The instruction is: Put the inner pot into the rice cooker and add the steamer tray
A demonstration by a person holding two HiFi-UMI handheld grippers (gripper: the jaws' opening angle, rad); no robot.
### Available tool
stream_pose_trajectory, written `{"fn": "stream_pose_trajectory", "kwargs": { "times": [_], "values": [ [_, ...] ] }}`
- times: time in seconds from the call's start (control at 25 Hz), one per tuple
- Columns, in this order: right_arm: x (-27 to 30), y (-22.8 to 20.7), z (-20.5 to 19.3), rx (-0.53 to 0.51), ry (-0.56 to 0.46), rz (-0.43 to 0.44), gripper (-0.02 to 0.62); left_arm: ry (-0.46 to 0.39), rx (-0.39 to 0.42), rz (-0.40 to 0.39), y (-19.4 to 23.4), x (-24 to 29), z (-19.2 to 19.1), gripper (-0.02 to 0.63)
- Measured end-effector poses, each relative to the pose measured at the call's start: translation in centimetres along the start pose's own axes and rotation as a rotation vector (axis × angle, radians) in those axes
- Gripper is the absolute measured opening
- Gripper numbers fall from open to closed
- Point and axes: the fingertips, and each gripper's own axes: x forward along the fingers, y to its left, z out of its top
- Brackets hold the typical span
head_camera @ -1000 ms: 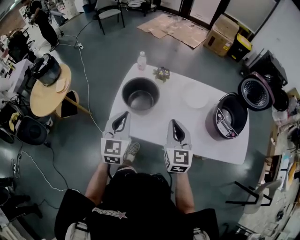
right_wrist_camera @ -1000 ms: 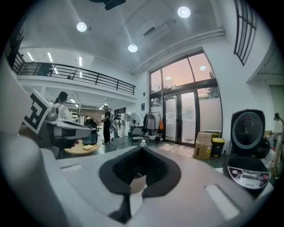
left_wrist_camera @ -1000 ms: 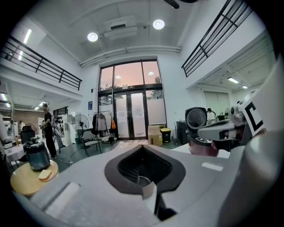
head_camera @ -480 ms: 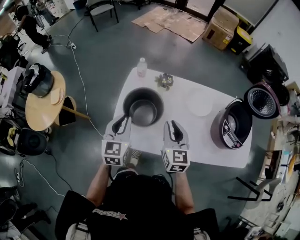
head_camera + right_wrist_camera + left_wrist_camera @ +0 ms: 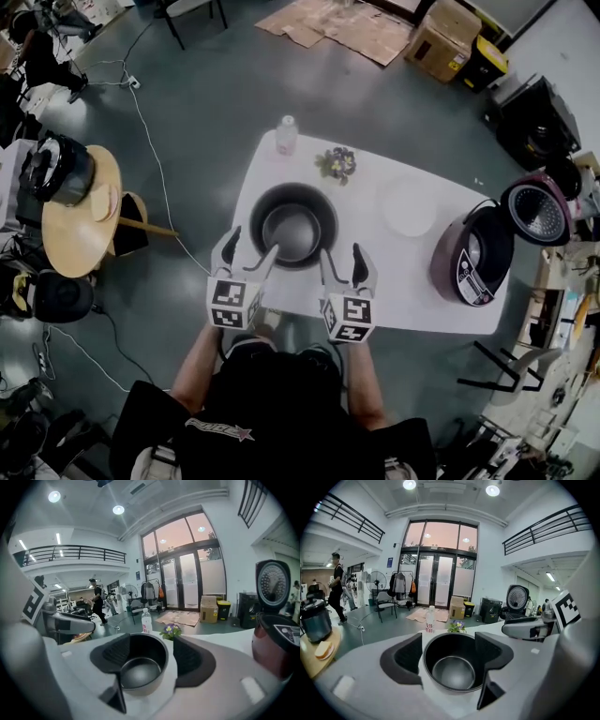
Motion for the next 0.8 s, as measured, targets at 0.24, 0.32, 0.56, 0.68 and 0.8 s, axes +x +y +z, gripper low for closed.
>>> {"fn": "stream_pose_trajectory", "kwargs": {
  "times": [0.24, 0.32, 0.56, 0.68, 0.8],
  "values": [
    [3.1, -0.1, -2.4, 0.026, 0.058, -0.035, 0.282, 0.061, 0.008, -0.036, 1.7, 3.0, -1.9, 0.349],
    [3.9, -0.5, -3.3, 0.039, 0.083, -0.051, 0.282, 0.088, 0.006, -0.058, 1.8, 4.0, -2.9, 0.348],
    [6.5, -1.7, -6.2, 0.082, 0.158, -0.095, 0.282, 0.167, 0.0, -0.09, 3.0, 7.0, -5.7, 0.348],
    [7.2, -2.1, -7.5, 0.11, 0.19, -0.103, 0.282, 0.21, -0.005, -0.091, 3.5, 8.1, -7.4, 0.348],
    [7.6, -2.4, -8.8, 0.146, 0.231, -0.1, 0.282, 0.253, -0.016, -0.094, 3.9, 8.9, -8.9, 0.344]
  ]
}}
